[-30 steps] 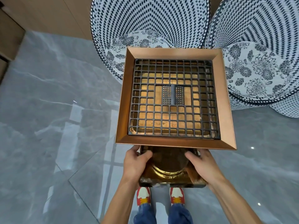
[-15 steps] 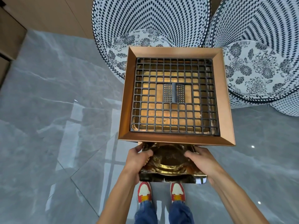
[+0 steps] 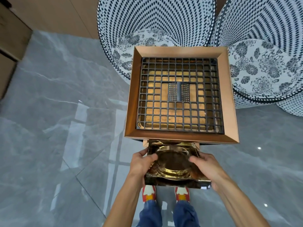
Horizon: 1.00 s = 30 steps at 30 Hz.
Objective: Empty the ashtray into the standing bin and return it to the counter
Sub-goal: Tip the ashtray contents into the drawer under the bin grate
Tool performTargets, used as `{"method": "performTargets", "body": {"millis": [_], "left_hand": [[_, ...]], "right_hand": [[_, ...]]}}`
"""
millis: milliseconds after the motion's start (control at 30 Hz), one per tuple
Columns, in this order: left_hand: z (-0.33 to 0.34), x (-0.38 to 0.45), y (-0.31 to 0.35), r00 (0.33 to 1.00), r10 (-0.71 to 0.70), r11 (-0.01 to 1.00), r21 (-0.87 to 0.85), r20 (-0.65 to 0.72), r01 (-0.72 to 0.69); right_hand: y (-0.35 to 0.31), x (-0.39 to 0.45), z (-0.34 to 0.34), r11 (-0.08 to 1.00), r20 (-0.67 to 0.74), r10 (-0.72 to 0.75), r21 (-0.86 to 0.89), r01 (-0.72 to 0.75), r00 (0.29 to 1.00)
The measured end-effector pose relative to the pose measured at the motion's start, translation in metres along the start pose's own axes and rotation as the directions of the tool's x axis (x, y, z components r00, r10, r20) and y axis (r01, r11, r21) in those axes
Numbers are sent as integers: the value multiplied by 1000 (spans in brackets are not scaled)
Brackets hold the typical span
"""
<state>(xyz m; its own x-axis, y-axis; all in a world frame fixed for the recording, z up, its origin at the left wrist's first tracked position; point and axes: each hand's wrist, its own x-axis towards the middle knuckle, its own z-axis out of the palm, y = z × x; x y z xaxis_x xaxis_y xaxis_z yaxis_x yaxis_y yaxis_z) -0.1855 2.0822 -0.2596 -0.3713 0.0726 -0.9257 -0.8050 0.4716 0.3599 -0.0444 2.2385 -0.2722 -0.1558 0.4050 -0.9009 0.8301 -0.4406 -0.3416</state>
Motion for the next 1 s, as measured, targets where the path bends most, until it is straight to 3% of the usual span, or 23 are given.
{"method": "performTargets", "body": {"millis": [233, 500, 667, 767, 1000], "left_hand": [[0, -7, 12, 1000, 5, 1000, -8, 18, -5], [0, -16, 22, 1000, -9, 993, 122, 23, 6], [5, -7, 22, 994, 104, 992, 77, -43, -101], [4, -6, 14, 999, 37, 997, 70, -35, -35], [4, -7, -3, 1000, -11, 999, 35, -9, 11]], "right_hand": [[-11, -11, -2, 999, -16, -28, 39, 28, 999], [-16, -17, -2, 999, -6, 46, -23, -46, 999], [-7, -15, 4, 982, -52, -46, 181, 54, 998], [-7, -14, 0, 989, -25, 44, 143, -40, 999], [9, -11, -3, 994, -11, 0, 113, 1, 1000]]}}
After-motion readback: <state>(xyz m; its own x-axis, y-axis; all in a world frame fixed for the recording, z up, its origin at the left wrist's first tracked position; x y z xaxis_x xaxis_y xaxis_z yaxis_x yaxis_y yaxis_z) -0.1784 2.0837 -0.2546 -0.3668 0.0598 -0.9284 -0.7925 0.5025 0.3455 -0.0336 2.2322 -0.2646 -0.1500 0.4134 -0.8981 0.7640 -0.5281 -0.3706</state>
